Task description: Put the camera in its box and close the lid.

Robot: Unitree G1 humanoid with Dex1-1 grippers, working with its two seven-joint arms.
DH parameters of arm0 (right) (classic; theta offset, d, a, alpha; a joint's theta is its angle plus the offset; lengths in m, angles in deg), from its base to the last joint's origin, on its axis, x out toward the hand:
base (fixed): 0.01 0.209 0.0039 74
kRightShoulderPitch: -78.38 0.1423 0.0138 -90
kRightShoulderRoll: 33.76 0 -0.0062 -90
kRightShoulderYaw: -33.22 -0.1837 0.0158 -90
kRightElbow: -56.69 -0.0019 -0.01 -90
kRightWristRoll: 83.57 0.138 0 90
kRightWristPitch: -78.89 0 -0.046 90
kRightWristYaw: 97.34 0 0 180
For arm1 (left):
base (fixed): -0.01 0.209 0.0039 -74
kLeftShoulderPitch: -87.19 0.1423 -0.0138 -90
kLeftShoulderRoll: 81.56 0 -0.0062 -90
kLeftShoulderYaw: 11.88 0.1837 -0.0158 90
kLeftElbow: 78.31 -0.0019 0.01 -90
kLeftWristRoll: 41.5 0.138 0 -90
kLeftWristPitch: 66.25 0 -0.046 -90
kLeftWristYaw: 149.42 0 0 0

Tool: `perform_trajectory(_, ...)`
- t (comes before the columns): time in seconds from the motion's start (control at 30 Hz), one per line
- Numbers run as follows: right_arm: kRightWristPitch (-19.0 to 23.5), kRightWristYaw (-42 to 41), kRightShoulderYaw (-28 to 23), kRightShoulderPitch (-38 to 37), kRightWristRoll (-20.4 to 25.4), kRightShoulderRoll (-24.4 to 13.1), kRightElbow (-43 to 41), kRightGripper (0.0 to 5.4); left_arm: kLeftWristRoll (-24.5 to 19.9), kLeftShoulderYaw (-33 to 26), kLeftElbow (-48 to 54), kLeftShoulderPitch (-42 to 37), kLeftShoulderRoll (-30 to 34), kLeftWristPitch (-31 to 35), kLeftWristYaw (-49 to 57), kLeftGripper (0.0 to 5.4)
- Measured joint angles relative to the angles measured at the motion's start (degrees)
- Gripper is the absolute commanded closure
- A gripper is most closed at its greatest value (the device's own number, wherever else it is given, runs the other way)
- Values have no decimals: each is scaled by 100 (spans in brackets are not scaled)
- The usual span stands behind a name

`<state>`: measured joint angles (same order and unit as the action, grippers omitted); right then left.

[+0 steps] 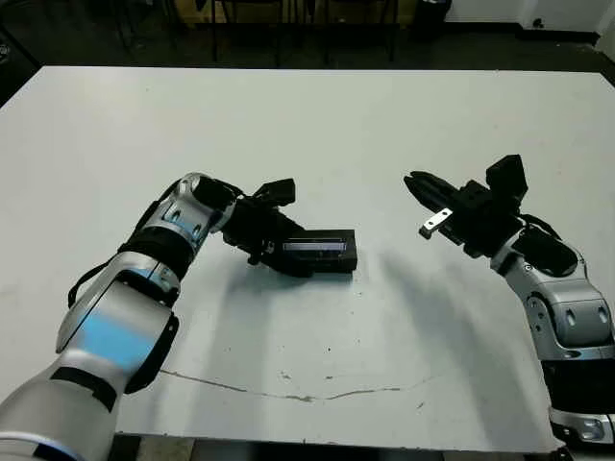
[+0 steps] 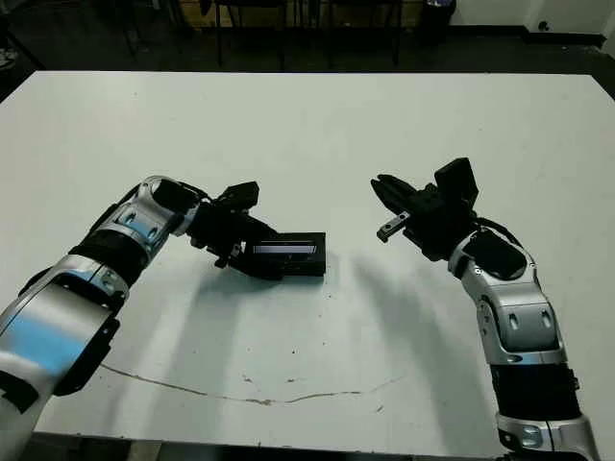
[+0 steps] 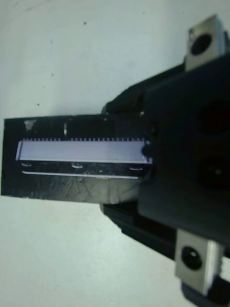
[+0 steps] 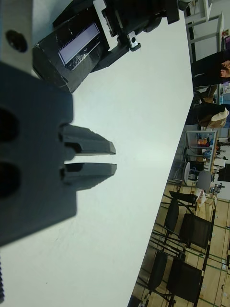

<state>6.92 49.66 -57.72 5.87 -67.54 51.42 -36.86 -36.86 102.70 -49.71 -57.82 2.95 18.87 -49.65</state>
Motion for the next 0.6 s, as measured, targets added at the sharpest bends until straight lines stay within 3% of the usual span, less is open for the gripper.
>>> perform_trajectory(0.2, 1, 0, 0, 0, 2, 0, -18, 540, 79, 62, 181, -14, 27, 188, -46, 264)
perform_trajectory(0.6, 54, 1, 5, -1, 27, -1, -88, 540, -33, -111, 302, 354, 93, -477, 148, 49)
